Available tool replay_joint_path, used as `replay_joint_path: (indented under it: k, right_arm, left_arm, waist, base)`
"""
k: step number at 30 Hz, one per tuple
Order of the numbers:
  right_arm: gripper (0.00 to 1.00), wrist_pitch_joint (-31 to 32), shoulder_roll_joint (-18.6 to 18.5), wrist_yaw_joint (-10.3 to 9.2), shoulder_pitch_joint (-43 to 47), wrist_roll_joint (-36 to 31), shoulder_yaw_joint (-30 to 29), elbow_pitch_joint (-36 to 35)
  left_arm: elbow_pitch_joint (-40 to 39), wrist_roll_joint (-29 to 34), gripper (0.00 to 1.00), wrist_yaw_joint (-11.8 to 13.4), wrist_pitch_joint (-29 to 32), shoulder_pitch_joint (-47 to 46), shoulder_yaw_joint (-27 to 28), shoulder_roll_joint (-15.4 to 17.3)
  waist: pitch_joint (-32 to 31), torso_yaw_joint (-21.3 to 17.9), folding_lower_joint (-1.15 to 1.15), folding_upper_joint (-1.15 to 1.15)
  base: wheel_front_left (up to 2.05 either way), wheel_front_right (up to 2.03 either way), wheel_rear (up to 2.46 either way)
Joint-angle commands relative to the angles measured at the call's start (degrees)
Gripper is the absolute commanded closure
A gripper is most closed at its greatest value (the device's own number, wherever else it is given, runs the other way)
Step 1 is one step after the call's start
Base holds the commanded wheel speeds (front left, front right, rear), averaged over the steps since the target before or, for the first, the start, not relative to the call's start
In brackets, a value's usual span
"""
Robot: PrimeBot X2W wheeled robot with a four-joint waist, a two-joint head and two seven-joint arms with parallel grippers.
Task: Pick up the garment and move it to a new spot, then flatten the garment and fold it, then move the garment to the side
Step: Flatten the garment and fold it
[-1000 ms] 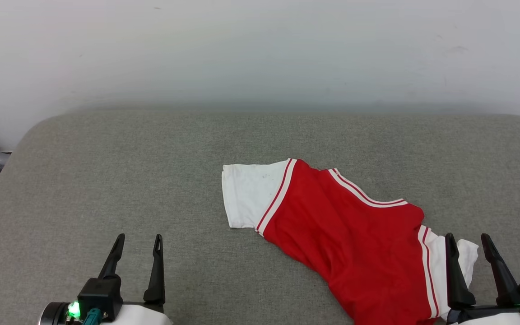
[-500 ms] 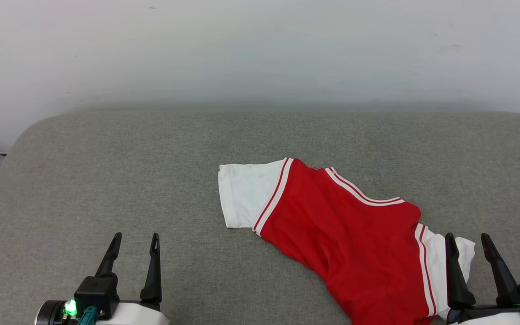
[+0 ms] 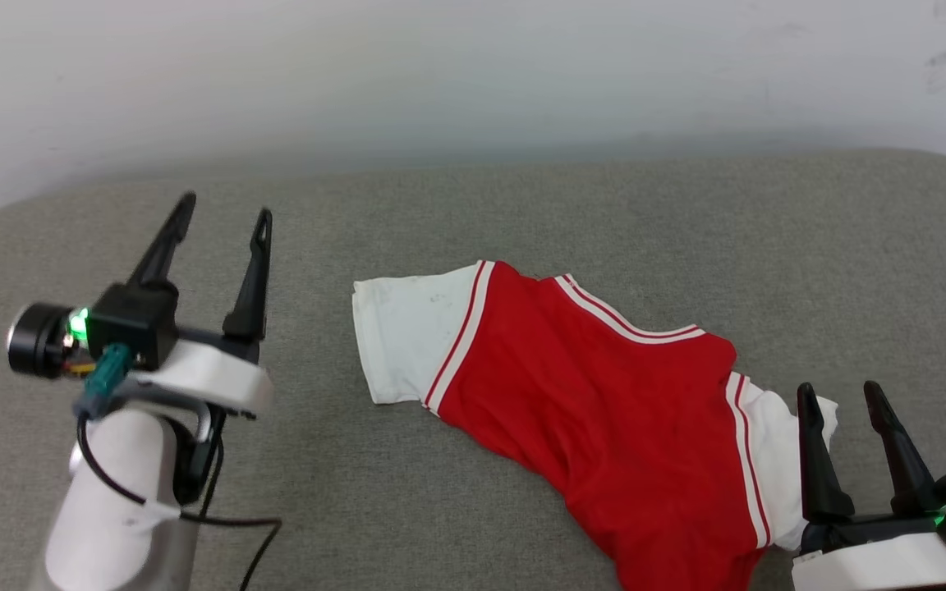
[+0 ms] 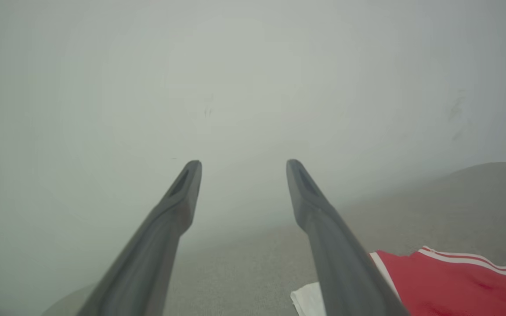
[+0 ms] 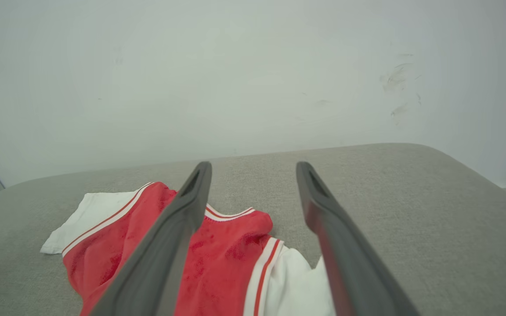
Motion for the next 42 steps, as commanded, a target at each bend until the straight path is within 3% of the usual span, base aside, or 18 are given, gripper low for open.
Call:
replay_joint_path:
  k: [1,7,14,22,28,33,37,41,42]
  right_arm:
    - [0.00,-0.14,0.09,-0.04,-1.41,-0.38,0.05,-0.43]
    - [0.00,-0.14,0.10,-0.04,-3.30,-0.07,0.01,-0.94]
    - [0.00,-0.14,0.10,-0.04,-5.41,0.64,0.28,-1.51]
    - [0.00,-0.14,0.10,-0.04,-7.33,1.41,0.43,-1.94]
    - [0.00,-0.14,0.10,-0.04,-8.42,1.84,0.43,-2.19]
    - [0.00,-0.14,0.10,-0.04,-9.36,2.22,0.54,-2.36]
    - [0.00,-0.14,0.10,-0.04,-9.33,2.43,0.52,-2.35]
    - [0.00,-0.14,0.10,-0.04,-9.62,2.04,0.51,-2.09]
    - [0.00,-0.14,0.10,-0.04,-9.72,1.88,0.47,-2.04]
  left_arm:
    - [1.80,-0.36,0.00,-0.27,-0.15,-4.26,-1.34,1.39]
    - [8.42,-2.65,0.00,-0.49,0.35,-15.30,-6.73,4.94]
    - [16.47,-11.53,0.00,-0.50,8.46,-28.55,-19.71,10.97]
    - [22.67,-28.02,0.00,-0.51,32.80,-38.50,-37.28,17.32]
    - [23.98,-37.54,0.00,-0.50,47.13,-42.30,-46.48,22.21]
    - [24.67,-43.18,0.00,-0.51,53.43,-43.22,-50.67,24.04]
    - [25.60,-46.55,0.00,-0.53,56.59,-40.58,-54.64,23.65]
    - [25.82,-48.79,0.00,-0.61,55.51,-38.75,-57.52,22.56]
    - [25.61,-48.97,0.04,-0.68,55.05,-38.58,-58.54,22.42]
  waist:
    - [2.63,-1.95,0.00,0.00]
    - [6.03,-3.86,0.00,0.00]
    - [10.00,-6.20,0.00,0.00]
    - [13.85,-8.45,0.00,0.00]
    - [16.33,-9.80,0.00,0.00]
    - [18.04,-10.52,0.00,0.00]
    - [18.59,-10.59,0.00,0.00]
    - [18.71,-10.16,0.00,0.00]
    - [18.61,-10.01,0.00,0.00]
  base:
    - [0.00,0.00,0.00]
    - [0.00,0.00,0.00]
    - [0.00,0.00,0.00]
    - [0.00,0.00,0.00]
    - [0.00,0.00,0.00]
    - [0.00,0.00,0.00]
    - [0.00,0.00,0.00]
    - [0.00,0.00,0.00]
    - [0.00,0.00,0.00]
